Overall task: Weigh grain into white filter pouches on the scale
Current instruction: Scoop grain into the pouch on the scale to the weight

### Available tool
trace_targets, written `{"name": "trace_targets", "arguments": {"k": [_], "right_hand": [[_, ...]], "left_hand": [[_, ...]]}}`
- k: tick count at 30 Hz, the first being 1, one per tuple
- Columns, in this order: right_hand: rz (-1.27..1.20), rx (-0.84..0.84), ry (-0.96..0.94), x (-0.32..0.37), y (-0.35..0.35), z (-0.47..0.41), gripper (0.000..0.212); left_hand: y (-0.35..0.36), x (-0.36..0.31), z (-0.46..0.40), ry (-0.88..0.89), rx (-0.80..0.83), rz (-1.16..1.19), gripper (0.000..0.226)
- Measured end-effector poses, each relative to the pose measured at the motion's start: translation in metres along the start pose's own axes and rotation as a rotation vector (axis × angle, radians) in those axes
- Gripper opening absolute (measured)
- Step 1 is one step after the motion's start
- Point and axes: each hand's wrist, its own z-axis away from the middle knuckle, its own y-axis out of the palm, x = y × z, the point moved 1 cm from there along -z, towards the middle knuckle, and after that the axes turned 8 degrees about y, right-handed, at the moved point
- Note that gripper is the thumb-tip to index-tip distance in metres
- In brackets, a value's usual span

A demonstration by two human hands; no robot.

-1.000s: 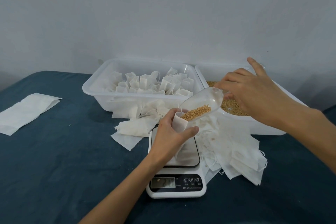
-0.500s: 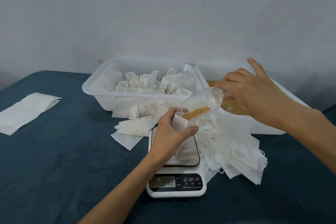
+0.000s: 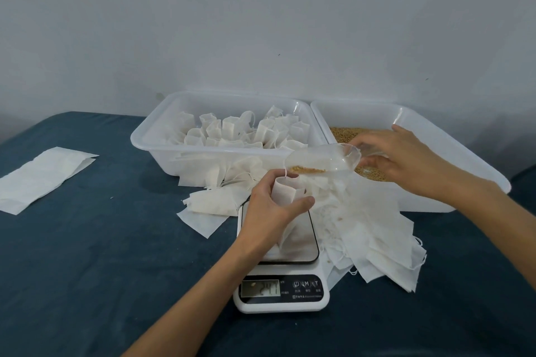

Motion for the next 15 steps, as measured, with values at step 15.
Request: {"name": "trace_targets", "arguments": {"k": [15], "right_hand": [[0.129, 0.127, 0.626, -0.115, 0.035, -0.025, 0.029]], "left_hand": [[0.0, 0.007, -0.003, 0.002, 0.007, 0.043, 0.04]]}}
